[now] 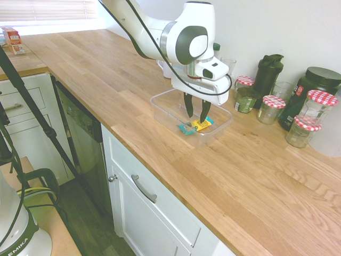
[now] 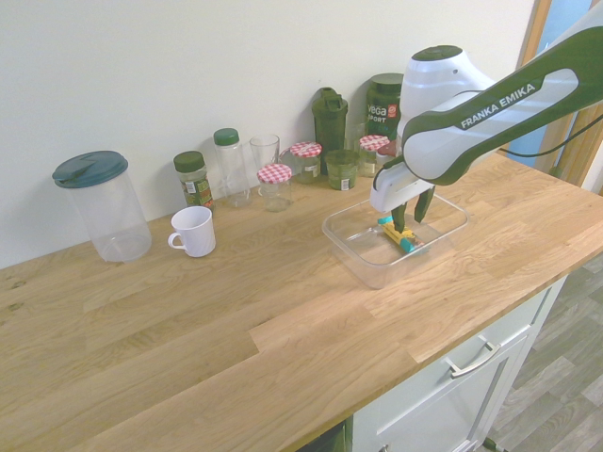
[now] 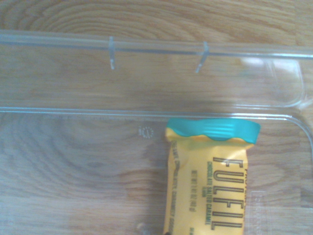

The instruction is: Put the protein bar into the container

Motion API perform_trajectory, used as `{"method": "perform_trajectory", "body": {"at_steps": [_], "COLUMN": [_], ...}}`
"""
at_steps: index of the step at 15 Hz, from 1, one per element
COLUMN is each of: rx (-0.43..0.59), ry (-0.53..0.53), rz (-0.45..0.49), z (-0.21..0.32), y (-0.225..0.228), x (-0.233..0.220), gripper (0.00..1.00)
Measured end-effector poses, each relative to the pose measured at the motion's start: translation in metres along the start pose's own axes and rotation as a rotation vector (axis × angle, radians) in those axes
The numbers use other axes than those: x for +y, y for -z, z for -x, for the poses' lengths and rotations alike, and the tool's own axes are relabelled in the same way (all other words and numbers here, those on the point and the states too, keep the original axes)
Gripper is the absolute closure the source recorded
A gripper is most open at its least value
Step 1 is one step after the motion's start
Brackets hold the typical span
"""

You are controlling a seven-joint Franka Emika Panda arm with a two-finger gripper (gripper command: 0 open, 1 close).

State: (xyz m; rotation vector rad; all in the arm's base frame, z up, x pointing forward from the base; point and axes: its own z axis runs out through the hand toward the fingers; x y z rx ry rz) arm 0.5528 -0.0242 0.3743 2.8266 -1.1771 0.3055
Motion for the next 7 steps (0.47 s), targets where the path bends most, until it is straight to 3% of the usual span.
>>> {"method": "perform_trajectory", "body": {"at_steps": [3, 7], "rx": [0.020, 0.061], "ry": [-0.005, -0.003], "rz": [-0.017, -0.094], "z": [-0.006, -0.012], "y": [0.014, 0.072], "x": [0.006, 0.041], "gripper": [0.00, 0.00]}}
